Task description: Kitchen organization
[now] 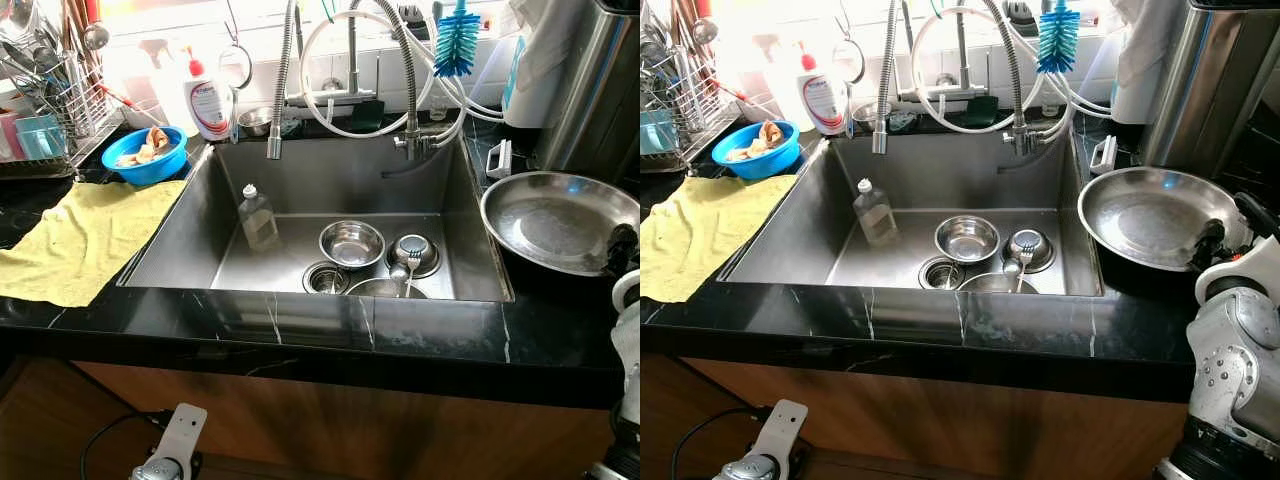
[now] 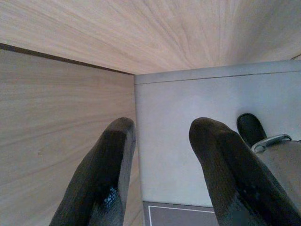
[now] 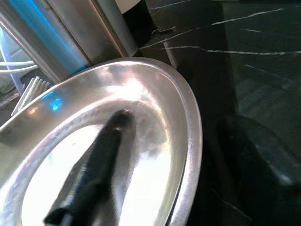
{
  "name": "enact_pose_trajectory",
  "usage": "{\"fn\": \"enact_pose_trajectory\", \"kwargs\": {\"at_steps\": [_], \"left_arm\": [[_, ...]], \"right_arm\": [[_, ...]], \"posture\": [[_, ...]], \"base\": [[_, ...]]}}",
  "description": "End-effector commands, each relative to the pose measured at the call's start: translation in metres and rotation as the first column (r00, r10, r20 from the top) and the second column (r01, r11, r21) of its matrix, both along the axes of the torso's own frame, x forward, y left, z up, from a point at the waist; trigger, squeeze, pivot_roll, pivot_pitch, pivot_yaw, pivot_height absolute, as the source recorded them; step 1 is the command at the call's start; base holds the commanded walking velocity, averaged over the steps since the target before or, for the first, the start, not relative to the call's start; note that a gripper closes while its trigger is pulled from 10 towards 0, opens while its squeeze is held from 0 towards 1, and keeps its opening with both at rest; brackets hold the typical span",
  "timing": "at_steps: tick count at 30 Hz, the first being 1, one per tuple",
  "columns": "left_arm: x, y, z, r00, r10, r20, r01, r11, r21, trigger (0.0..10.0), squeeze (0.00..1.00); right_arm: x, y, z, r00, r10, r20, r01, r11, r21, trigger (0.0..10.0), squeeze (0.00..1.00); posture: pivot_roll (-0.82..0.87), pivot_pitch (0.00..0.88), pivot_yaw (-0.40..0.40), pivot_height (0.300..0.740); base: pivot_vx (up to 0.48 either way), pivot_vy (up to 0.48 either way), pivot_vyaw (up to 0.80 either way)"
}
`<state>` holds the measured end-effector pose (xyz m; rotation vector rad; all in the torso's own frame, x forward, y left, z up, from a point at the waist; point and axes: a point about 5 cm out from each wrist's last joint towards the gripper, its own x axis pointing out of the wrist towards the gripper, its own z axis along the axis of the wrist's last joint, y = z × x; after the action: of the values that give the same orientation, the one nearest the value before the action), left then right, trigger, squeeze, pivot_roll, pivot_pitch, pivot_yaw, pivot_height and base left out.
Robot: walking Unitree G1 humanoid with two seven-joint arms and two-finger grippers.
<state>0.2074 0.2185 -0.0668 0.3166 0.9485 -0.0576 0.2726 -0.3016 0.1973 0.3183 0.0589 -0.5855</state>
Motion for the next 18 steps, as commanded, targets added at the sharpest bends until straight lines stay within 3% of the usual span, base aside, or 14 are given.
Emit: {"fn": "enact_pose_trajectory", "kwargs": {"at_steps": [1,18], "left_arm": [[-0.005,0.0046,-0.0019,1.0,-0.001,-0.022,0.001,1.0,0.01,10.0,0.0],[-0.0046,0.0051,-0.0017,1.0,-0.008,-0.028,0.008,1.0,0.009,10.0,0.0]], "right_arm": [[0.003,0.0029,-0.004,1.0,0.014,-0.011,-0.013,0.999,0.031,0.0,0.0],[0.0098,0.0105,-0.0011,0.997,0.067,0.024,-0.068,0.996,0.053,0.0,0.0]], "posture": [[-0.19,0.0,0.115,0.74],[-0.19,0.0,0.116,0.74]], "base": [[0.0,0.0,0.0],[0.0,0.0,0.0]]}}
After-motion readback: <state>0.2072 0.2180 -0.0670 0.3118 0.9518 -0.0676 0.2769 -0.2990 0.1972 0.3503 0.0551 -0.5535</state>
